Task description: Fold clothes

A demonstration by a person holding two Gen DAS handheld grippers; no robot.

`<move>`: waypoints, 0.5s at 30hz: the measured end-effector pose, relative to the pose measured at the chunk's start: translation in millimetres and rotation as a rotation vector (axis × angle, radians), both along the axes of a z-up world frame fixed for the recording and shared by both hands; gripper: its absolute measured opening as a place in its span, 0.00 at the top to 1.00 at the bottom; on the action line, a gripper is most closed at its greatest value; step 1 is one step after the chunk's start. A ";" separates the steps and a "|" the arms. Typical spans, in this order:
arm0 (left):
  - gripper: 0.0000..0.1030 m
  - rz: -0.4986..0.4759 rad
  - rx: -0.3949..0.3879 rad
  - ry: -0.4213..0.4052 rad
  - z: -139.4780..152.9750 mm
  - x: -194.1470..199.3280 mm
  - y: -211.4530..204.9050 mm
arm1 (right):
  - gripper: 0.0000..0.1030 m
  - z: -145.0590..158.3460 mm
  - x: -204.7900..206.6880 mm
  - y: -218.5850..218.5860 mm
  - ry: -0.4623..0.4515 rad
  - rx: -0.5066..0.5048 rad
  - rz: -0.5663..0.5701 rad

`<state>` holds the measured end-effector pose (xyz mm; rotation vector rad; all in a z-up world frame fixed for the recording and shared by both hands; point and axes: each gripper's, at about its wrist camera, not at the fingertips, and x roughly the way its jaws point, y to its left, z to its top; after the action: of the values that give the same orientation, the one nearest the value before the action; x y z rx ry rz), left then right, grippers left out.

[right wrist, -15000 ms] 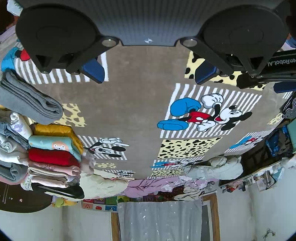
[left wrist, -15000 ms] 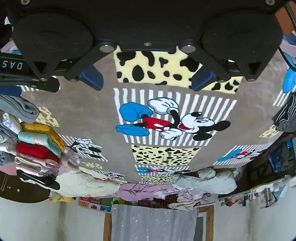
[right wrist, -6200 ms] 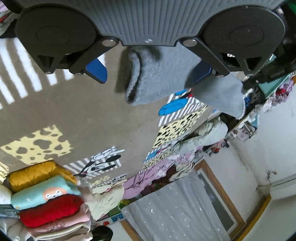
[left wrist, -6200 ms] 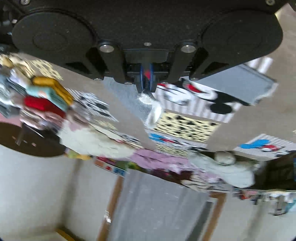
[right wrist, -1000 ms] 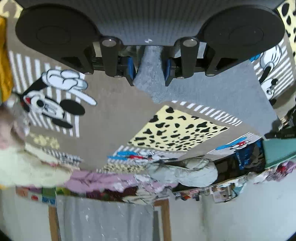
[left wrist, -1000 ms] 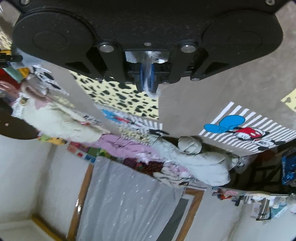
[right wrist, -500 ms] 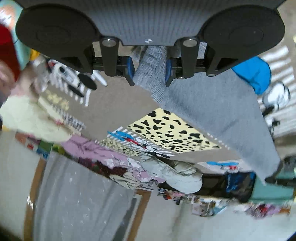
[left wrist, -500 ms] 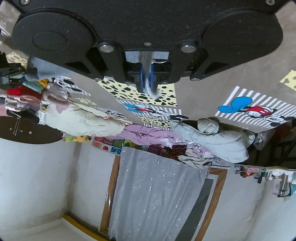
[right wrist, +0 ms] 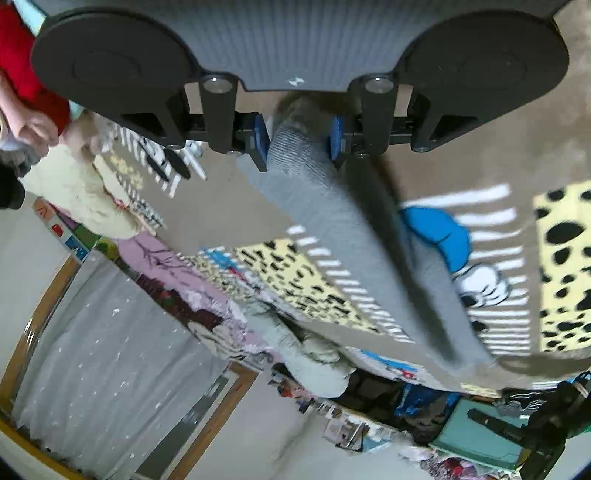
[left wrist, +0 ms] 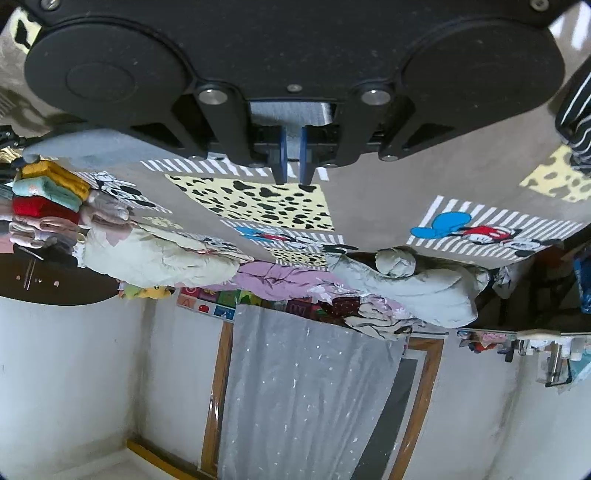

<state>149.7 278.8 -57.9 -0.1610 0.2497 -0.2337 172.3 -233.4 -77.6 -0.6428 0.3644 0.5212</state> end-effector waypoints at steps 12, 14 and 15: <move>0.57 0.026 -0.420 0.258 -12.4 7.7 -9.8 | 0.61 -13.0 -39.1 0.1 0.203 -0.138 0.062; 0.57 0.060 -0.507 0.307 -16.1 20.3 -13.0 | 0.61 -9.6 -46.0 -0.1 0.197 -0.115 0.053; 0.57 0.077 -0.555 0.330 -18.2 26.7 -13.3 | 0.61 -7.2 -49.0 0.7 0.184 -0.092 0.041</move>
<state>176.4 265.5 -76.1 -0.7617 0.5026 -0.1941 123.3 -232.7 -84.8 -0.6943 0.5518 0.6070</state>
